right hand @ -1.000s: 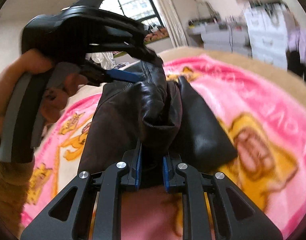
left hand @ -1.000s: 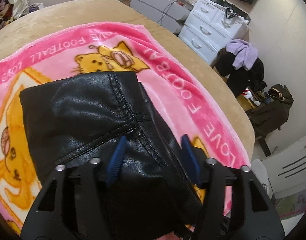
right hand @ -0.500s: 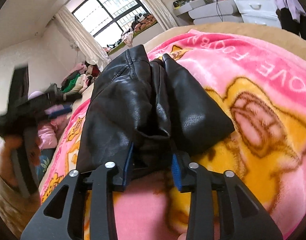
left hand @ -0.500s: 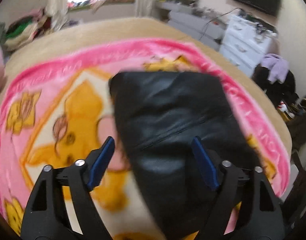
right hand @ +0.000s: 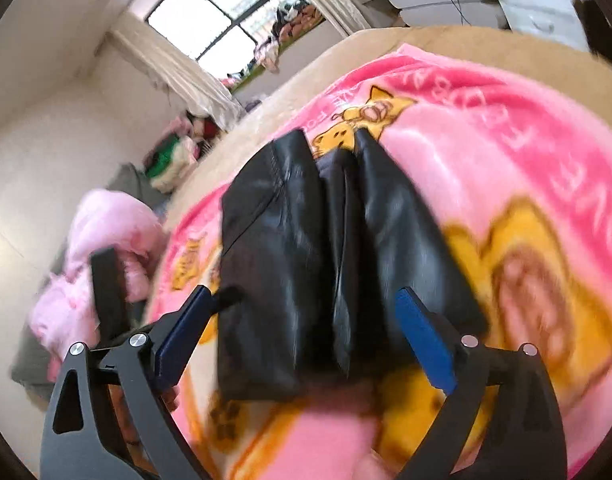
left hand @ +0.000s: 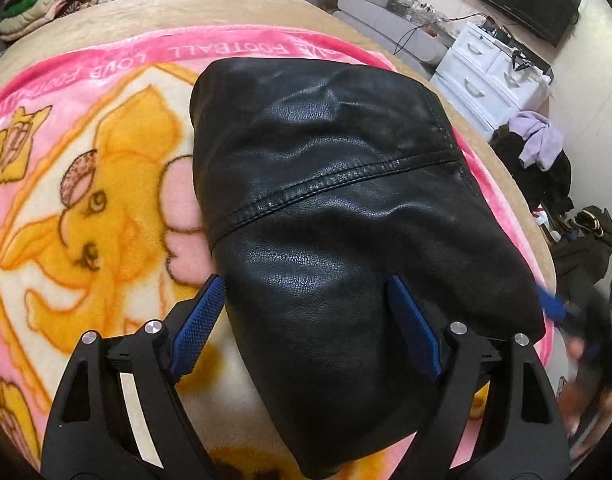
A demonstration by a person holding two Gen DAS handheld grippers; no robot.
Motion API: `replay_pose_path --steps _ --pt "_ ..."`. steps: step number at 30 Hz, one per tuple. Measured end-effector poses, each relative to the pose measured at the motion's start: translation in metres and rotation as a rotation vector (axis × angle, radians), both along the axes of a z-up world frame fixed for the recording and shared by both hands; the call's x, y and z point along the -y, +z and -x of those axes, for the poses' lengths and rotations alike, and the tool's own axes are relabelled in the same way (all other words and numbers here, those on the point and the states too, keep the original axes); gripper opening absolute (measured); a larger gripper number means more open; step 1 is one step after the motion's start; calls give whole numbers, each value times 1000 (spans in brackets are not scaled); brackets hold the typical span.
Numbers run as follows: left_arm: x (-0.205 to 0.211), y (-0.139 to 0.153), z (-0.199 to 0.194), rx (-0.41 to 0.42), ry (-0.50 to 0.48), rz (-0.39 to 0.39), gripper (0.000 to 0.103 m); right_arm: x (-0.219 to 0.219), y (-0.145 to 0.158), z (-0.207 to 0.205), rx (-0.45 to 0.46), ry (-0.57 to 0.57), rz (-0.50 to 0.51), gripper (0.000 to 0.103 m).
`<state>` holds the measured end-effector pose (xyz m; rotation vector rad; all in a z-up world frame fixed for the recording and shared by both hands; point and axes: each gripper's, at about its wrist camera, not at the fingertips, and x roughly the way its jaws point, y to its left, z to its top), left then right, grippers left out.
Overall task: Fold large clothes
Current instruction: 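Lower the folded end onto the bundle and open both tools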
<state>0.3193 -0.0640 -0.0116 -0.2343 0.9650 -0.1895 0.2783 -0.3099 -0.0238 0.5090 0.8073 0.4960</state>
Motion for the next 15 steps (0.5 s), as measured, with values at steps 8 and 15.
replay_pose_path --steps 8,15 --pt "-3 -1 2 8 -2 1 75 -57 -1 -68 -89 135 239 60" --pt "-11 4 3 8 -4 33 76 -91 24 -54 93 190 393 26"
